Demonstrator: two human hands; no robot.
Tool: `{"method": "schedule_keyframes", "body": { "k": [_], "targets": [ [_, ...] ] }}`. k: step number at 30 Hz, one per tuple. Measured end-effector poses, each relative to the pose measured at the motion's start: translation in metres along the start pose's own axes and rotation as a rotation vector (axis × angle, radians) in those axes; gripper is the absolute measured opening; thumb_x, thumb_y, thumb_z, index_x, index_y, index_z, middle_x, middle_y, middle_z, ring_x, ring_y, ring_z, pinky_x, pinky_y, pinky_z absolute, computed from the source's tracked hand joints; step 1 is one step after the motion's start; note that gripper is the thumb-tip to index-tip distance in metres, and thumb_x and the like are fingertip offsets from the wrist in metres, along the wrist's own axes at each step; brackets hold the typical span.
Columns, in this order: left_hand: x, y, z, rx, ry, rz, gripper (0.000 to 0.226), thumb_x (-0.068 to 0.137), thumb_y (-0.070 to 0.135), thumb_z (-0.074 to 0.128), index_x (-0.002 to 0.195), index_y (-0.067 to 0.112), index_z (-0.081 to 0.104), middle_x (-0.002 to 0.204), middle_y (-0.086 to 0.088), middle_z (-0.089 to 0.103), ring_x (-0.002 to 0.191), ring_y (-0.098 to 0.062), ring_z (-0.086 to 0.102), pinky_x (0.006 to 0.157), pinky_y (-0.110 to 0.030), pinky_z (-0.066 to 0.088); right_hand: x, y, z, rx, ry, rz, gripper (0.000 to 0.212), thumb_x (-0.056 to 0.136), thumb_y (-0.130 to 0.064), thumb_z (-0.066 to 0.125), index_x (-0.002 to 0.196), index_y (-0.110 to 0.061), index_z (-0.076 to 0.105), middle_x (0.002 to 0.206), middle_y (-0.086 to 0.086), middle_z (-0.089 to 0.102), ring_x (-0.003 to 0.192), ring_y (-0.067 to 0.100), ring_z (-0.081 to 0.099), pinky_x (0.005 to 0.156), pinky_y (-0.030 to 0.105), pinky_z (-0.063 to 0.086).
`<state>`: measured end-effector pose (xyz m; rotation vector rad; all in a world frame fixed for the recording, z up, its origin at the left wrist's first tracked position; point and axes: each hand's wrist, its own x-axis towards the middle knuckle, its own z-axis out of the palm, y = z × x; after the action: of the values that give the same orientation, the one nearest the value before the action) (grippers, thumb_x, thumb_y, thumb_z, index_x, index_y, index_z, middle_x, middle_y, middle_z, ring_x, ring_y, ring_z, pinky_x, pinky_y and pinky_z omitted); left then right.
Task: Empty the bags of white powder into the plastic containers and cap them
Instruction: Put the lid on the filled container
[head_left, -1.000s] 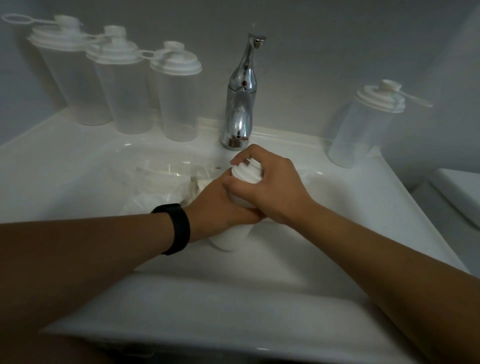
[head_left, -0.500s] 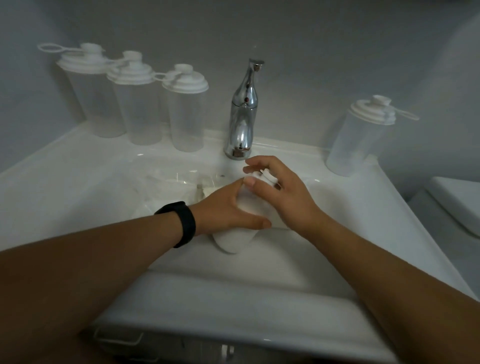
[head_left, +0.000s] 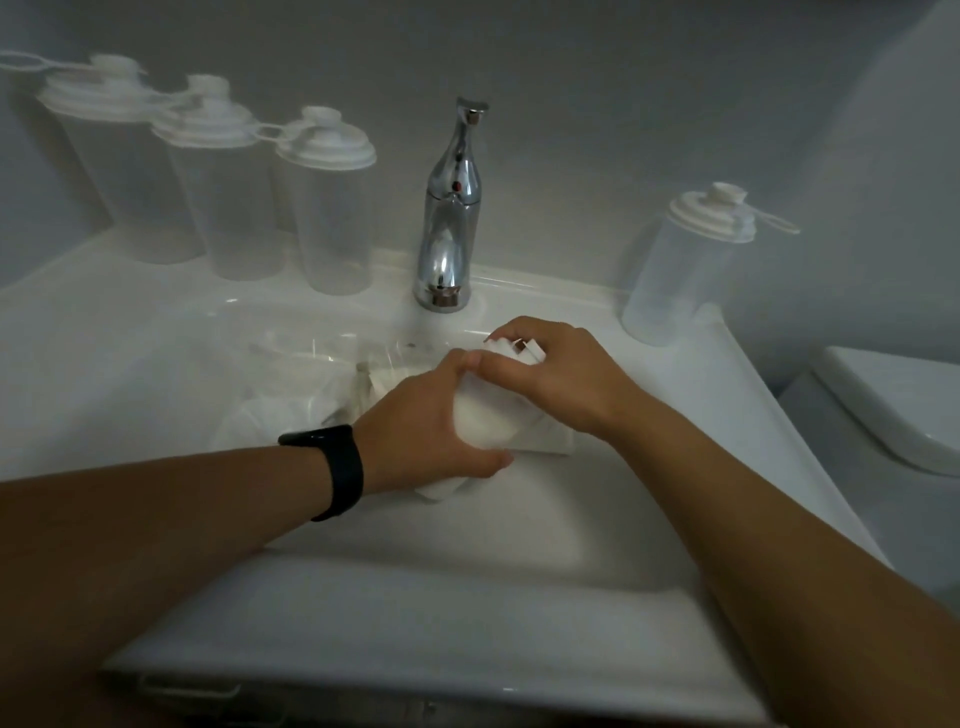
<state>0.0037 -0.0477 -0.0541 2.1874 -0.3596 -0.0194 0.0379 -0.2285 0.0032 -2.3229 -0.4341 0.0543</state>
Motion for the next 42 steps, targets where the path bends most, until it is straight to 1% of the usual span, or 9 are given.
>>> {"method": "schedule_keyframes", "body": {
  "k": [5,12,19,24,28,31,34,37,42],
  "targets": [
    [0.001,-0.002,-0.001,-0.088,-0.154,-0.057,0.094,0.068,0.047,0.094,0.144,0.041,0.039,0.129,0.023,0.058,0.116,0.005,0.056,0.099,-0.026,0.051,-0.007,0.000,0.000,0.013,0.024,-0.112,0.028,0.079,-0.054,0.075,0.103,-0.039,0.072,0.105,-0.020,0.071,0.100,0.000,0.065,0.085,0.023,0.052],
    [0.000,0.006,-0.022,-0.043,-0.091,0.031,0.073,0.064,0.034,0.092,0.128,0.034,0.056,0.114,0.014,0.070,0.102,-0.003,0.067,0.091,-0.039,0.059,-0.013,-0.010,0.012,0.160,0.152,-0.276,0.026,0.082,-0.030,0.081,0.107,-0.025,0.075,0.104,-0.014,0.072,0.099,0.002,0.065,0.079,0.012,0.048],
    [-0.002,0.015,-0.045,-0.027,-0.174,0.091,0.064,0.066,0.019,0.094,0.112,0.043,0.058,0.107,0.014,0.071,0.096,-0.001,0.067,0.082,-0.025,0.058,-0.016,-0.023,0.017,0.222,0.203,-0.349,0.027,0.080,-0.031,0.076,0.104,-0.020,0.077,0.095,-0.017,0.069,0.092,0.000,0.063,0.079,0.009,0.043],
    [0.001,0.014,-0.048,-0.056,-0.248,0.074,0.062,0.070,0.014,0.094,0.109,0.045,0.057,0.106,0.026,0.067,0.096,0.005,0.066,0.076,-0.011,0.052,-0.016,-0.023,0.015,0.237,0.155,-0.320,0.025,0.082,-0.036,0.073,0.105,-0.024,0.074,0.097,-0.019,0.070,0.093,0.001,0.064,0.077,0.011,0.045],
    [0.000,0.021,-0.043,-0.147,-0.131,0.099,0.061,0.072,0.030,0.093,0.120,0.046,0.059,0.113,0.025,0.070,0.105,0.004,0.065,0.087,-0.015,0.052,-0.012,-0.022,0.004,0.328,0.133,-0.281,0.056,0.079,-0.056,0.069,0.130,-0.034,0.059,0.111,-0.015,0.067,0.101,0.006,0.067,0.084,0.021,0.054],
    [0.001,0.029,-0.040,-0.225,-0.079,0.121,0.059,0.072,0.040,0.085,0.123,0.046,0.057,0.113,0.031,0.068,0.106,0.008,0.064,0.084,-0.008,0.047,-0.010,-0.017,-0.006,0.411,0.122,-0.263,0.081,0.076,-0.062,0.065,0.149,-0.037,0.038,0.128,-0.006,0.064,0.117,0.005,0.063,0.097,0.024,0.053],
    [0.000,0.032,-0.041,-0.187,-0.110,0.131,0.063,0.071,0.046,0.080,0.126,0.052,0.050,0.110,0.043,0.064,0.107,0.015,0.061,0.083,-0.002,0.043,-0.010,-0.008,-0.009,0.396,0.004,-0.202,0.096,0.069,-0.065,0.067,0.153,-0.040,0.028,0.128,-0.009,0.060,0.114,-0.001,0.062,0.097,0.024,0.054],
    [0.000,0.025,-0.043,-0.162,-0.072,0.111,0.060,0.069,0.052,0.080,0.123,0.051,0.054,0.113,0.039,0.065,0.107,0.013,0.062,0.083,-0.003,0.044,-0.008,-0.006,-0.008,0.350,-0.093,-0.123,0.107,0.061,-0.072,0.078,0.150,-0.048,0.024,0.129,-0.011,0.055,0.111,0.003,0.065,0.091,0.029,0.059],
    [0.006,0.021,-0.043,-0.240,0.020,0.106,0.059,0.075,0.043,0.080,0.128,0.044,0.055,0.115,0.031,0.069,0.106,0.008,0.065,0.080,-0.005,0.047,-0.007,-0.012,-0.001,0.405,0.020,-0.073,0.108,0.065,-0.047,0.086,0.152,-0.043,0.021,0.126,-0.007,0.053,0.109,0.011,0.066,0.089,0.030,0.060]
  ]
}}
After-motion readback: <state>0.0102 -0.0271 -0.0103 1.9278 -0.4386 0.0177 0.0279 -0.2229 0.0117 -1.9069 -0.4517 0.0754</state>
